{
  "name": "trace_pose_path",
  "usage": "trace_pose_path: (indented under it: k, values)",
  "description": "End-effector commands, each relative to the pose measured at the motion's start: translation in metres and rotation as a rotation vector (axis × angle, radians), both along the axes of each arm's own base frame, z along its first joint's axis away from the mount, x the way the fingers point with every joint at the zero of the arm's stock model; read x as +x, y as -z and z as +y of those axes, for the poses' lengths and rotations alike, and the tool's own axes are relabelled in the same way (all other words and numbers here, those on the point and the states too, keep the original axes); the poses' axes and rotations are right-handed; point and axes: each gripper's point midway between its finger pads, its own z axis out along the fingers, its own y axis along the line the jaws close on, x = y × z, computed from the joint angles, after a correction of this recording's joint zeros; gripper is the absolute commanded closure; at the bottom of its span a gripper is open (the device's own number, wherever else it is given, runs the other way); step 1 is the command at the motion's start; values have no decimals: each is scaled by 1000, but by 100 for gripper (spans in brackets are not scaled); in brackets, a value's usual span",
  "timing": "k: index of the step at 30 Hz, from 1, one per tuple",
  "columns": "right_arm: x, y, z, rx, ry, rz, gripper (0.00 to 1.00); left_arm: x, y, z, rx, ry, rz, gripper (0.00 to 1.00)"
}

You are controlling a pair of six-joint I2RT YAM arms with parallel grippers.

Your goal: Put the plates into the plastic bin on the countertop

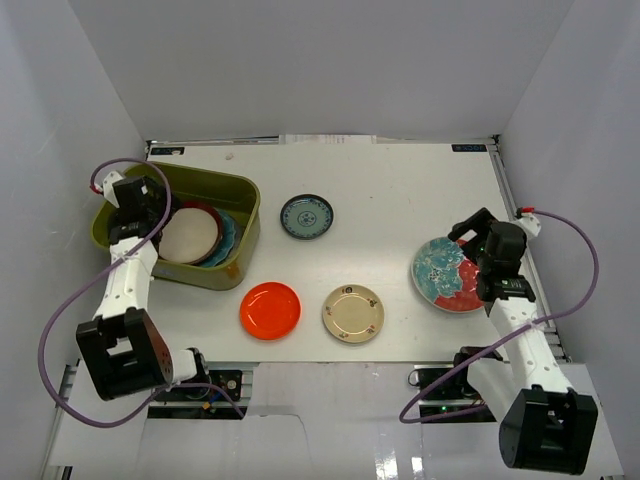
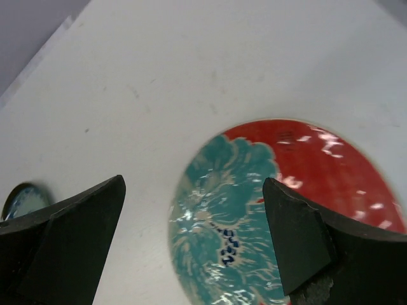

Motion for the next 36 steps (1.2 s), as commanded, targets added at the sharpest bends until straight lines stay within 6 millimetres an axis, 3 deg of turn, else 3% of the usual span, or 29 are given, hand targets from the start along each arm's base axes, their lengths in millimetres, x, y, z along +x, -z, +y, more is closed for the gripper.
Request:
trace_pose_path:
  k: [1,3,4,5,7,8,10,11,14,18,20,21,22,23,24,27,28,29,34,35,36]
  values:
    - [-29,18,-56,-81,258,71,5,2,-71,-27,-8,77,-237,2]
    - [-44,23,-78,-117,371,84,5,4,-117,-69,-29,229,-374,2]
    - [-52,29,-85,-127,402,108,5,5,-130,-101,-60,359,-400,2]
    - [-62,36,-99,-134,467,131,3,4,-157,-144,-69,503,-451,2]
    - [-74,45,-108,-129,518,158,1,-5,-171,-202,-101,714,-474,2]
    - [-83,59,-113,-98,545,187,1,-23,-179,-249,-156,886,-493,2]
    - [-90,72,-111,-47,543,211,1,-43,-176,-292,-201,1063,-496,2]
    - [-94,81,-109,1,543,229,1,-66,-170,-327,-241,1197,-479,2]
    - [-102,102,-96,90,496,266,1,-105,-146,-373,-268,1404,-419,2]
    - [-105,131,-67,230,416,291,0,-127,-113,-394,-327,1483,-337,2]
    - [-100,140,-40,340,305,288,10,-132,-101,-401,-349,1499,-312,2]
    - [-84,131,-35,378,266,206,16,-133,-91,-402,-354,1499,-290,2]
    - [-85,137,-13,461,171,192,24,-134,-87,-403,-358,1498,-281,2]
    - [-85,143,-4,517,149,208,31,-134,-80,-405,-367,1498,-260,2]
    - [-75,134,-2,540,128,153,40,-134,-77,-406,-371,1502,-251,2]
    - [-71,137,4,573,95,158,78,-131,-72,-409,-372,1497,-240,2]
    - [-64,130,3,569,80,120,92,-129,-71,-410,-370,1493,-237,2]
    - [-60,124,2,572,74,98,92,-128,-70,-411,-367,1491,-234,2]
    - [-30,57,3,550,-41,-119,92,-108,-61,-419,-371,1439,-186,2]
    - [-20,26,2,521,-81,-196,92,-104,-60,-420,-376,1429,-179,2]
    - [-16,9,3,510,-108,-231,92,-99,-53,-425,-391,1418,-150,2]
